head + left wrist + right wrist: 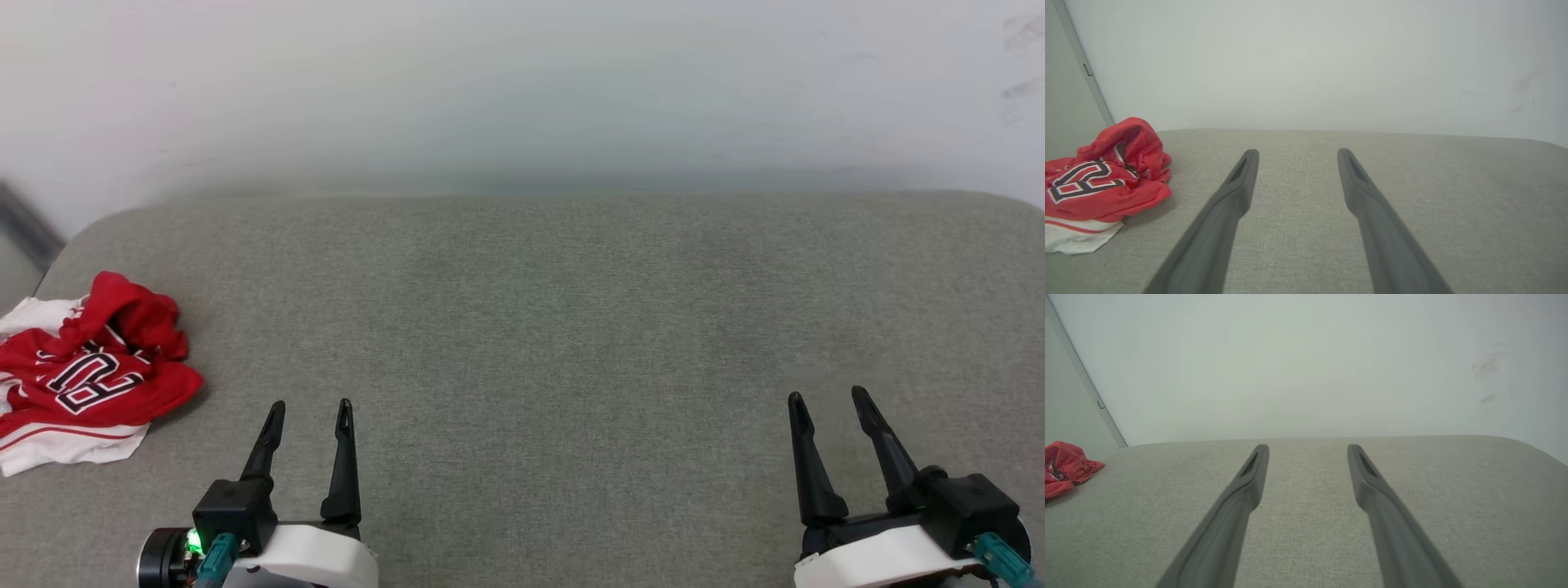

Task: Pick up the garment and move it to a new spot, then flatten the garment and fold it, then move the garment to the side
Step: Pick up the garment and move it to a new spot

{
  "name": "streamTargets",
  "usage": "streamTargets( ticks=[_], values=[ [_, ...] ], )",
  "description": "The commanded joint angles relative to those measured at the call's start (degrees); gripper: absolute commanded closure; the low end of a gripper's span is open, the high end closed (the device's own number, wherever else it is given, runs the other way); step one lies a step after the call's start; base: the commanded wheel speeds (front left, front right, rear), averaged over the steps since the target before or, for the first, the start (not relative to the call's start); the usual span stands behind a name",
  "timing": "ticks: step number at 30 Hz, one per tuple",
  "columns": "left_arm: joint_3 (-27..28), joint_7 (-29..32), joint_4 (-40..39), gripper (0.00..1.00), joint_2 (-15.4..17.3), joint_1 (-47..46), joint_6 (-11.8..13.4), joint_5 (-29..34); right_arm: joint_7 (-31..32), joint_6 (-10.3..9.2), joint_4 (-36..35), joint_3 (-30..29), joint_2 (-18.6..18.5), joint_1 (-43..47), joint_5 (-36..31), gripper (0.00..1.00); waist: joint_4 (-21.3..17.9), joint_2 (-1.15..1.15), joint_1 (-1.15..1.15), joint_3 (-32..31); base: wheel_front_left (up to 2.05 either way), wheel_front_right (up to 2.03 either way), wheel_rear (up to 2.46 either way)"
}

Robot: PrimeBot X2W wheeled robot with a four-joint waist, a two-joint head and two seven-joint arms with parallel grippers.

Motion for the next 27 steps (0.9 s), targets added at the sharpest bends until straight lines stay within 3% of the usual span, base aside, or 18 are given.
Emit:
streamTargets(
  ticks=[1, 27],
  values=[
    [0.2, -0.2, -0.1, 0.0, -0.1, -0.6, 0.0, -0.2, -0.1, -0.01, 0.0, 0.0, 0.1, 0.4, 0.3, 0.0, 0.9, 0.0, 0.0, 0.2, 0.0, 0.0, 0.0],
    [2.5, -0.2, 0.3, 0.0, -0.1, -1.6, 1.5, -0.4, -0.1, -0.01, -0.2, 0.3, 0.1, -0.1, -2.3, 0.0, 21.7, 0.0, 0.0, 1.3, 0.0, 0.0, 0.0]
  ],
)
